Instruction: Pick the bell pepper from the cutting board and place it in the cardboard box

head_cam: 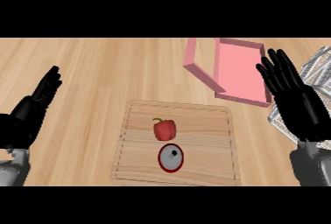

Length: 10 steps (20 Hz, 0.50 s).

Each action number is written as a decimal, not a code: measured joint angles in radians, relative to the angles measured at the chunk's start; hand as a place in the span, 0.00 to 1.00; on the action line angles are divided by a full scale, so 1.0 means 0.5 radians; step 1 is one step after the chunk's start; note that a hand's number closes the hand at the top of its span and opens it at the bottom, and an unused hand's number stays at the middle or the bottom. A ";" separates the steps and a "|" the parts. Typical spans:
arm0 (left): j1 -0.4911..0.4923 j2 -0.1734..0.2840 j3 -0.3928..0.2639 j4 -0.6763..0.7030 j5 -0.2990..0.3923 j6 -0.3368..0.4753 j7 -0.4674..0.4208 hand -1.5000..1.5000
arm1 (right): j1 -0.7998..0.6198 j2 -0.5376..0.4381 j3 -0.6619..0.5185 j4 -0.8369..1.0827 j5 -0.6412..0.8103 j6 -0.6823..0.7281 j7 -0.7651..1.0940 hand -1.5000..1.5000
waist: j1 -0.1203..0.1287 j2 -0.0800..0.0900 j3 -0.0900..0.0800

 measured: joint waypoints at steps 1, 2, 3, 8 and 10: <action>-0.008 -0.020 -0.006 0.044 -0.025 0.009 -0.019 0.50 | -0.008 0.013 0.031 0.003 0.038 -0.011 0.006 0.00 | 0.011 -0.003 0.008; 0.009 -0.024 0.001 0.069 -0.052 0.028 -0.034 0.50 | -0.012 0.022 0.068 0.010 0.073 -0.002 0.000 0.00 | 0.024 -0.006 0.014; 0.011 -0.010 0.023 0.102 -0.069 0.040 -0.033 0.50 | -0.042 0.025 0.118 0.020 0.108 0.013 0.012 0.00 | 0.038 -0.007 0.019; 0.054 0.052 0.090 0.263 -0.192 0.138 -0.016 0.50 | -0.249 -0.150 0.416 0.026 0.527 0.159 -0.029 0.00 | 0.127 -0.035 0.002; 0.073 0.061 0.098 0.301 -0.218 0.158 -0.011 0.50 | -0.299 -0.286 0.559 0.023 0.820 0.195 -0.073 0.00 | 0.145 -0.026 0.007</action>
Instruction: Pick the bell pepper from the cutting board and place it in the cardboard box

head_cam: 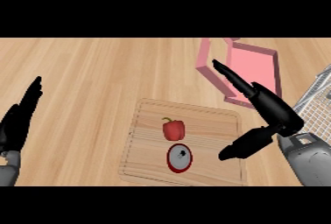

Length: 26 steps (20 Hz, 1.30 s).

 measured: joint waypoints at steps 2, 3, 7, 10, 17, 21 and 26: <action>0.022 -0.025 -0.001 0.055 -0.039 0.047 -0.010 0.50 | 0.071 0.043 0.128 0.126 0.178 -0.053 -0.174 0.00 | -0.011 0.013 0.012; 0.012 -0.025 0.009 0.076 -0.046 0.055 -0.004 0.50 | 0.110 0.089 0.161 0.210 0.205 -0.079 -0.289 0.00 | -0.018 0.018 0.017; 0.015 -0.031 0.050 0.153 -0.055 0.059 -0.043 0.50 | 0.103 0.178 0.172 0.598 0.226 -0.051 -0.796 0.00 | -0.032 0.024 0.027; 0.032 -0.037 0.074 0.180 -0.071 0.061 -0.067 0.50 | 0.002 0.163 0.165 0.801 0.349 -0.053 -1.048 0.00 | -0.044 0.021 0.029; -0.005 -0.041 0.102 0.263 -0.085 0.046 -0.089 0.50 | -0.358 0.029 0.312 0.867 0.790 -0.031 -0.852 0.00 | -0.055 0.011 0.026; 0.012 -0.056 0.110 0.279 -0.108 0.060 -0.120 0.50 | -0.521 0.041 0.445 0.872 0.968 0.135 -0.631 0.00 | -0.059 0.007 0.026; 0.021 -0.093 0.110 0.282 -0.125 0.071 -0.132 0.50 | -0.709 0.110 0.588 0.890 1.148 0.393 -0.342 0.00 | -0.063 0.005 0.026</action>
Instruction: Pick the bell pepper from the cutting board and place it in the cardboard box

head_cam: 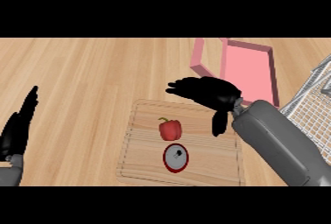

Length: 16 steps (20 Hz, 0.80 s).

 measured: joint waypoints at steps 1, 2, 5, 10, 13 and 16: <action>0.004 0.002 0.008 0.017 -0.004 -0.003 -0.020 0.50 | -0.023 0.027 0.016 -0.008 0.017 0.062 0.060 0.00 | -0.003 0.000 0.000; 0.014 0.005 0.020 0.016 0.002 -0.015 -0.033 0.50 | -0.059 0.053 0.013 -0.012 0.021 0.134 0.117 0.00 | -0.004 0.000 0.000; -0.004 -0.013 0.038 0.053 -0.013 -0.018 -0.045 0.50 | -0.091 0.164 0.041 0.061 0.102 0.212 0.195 0.00 | -0.007 0.002 0.001; 0.029 -0.032 0.057 -0.010 -0.038 -0.048 -0.017 0.50 | -0.098 0.302 0.054 0.116 0.278 0.269 0.306 0.00 | -0.008 0.002 0.002; -0.003 -0.043 0.085 0.028 -0.060 -0.068 -0.031 0.50 | -0.076 0.360 0.037 0.140 0.376 0.282 0.296 0.00 | -0.012 0.002 0.002; 0.042 -0.073 0.100 -0.008 -0.077 -0.075 -0.037 0.50 | -0.059 0.424 0.007 0.179 0.459 0.285 0.286 0.00 | -0.011 0.003 0.002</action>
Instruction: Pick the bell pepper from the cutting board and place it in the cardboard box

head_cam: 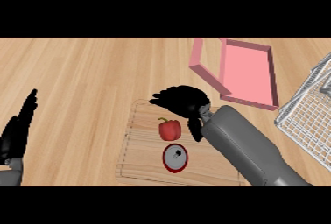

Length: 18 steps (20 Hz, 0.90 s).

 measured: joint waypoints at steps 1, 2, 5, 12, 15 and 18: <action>0.002 0.004 0.011 -0.029 0.002 -0.014 0.024 0.50 | 0.006 0.026 -0.014 -0.013 0.018 0.020 0.014 0.00 | -0.001 0.000 0.000; -0.020 0.008 0.021 -0.020 -0.003 -0.027 0.038 0.50 | 0.012 0.040 -0.016 0.025 0.050 0.000 -0.014 0.00 | 0.000 0.000 0.000; -0.022 0.005 0.053 -0.016 -0.014 -0.049 0.030 0.50 | 0.018 0.093 -0.053 0.038 0.103 0.029 -0.034 0.00 | -0.002 0.000 0.000; -0.048 -0.045 0.080 0.019 -0.067 -0.057 0.012 0.50 | 0.152 0.179 -0.082 -0.140 0.154 0.149 -0.087 0.00 | -0.009 -0.001 0.000; -0.070 -0.034 0.118 0.075 -0.067 -0.092 -0.028 0.50 | 0.196 0.207 -0.097 -0.240 0.176 0.213 -0.100 0.00 | -0.010 -0.001 0.000; -0.065 -0.065 0.112 0.024 -0.101 -0.082 0.013 0.50 | 0.234 0.232 -0.089 -0.277 0.235 0.253 -0.102 0.00 | -0.008 -0.002 0.000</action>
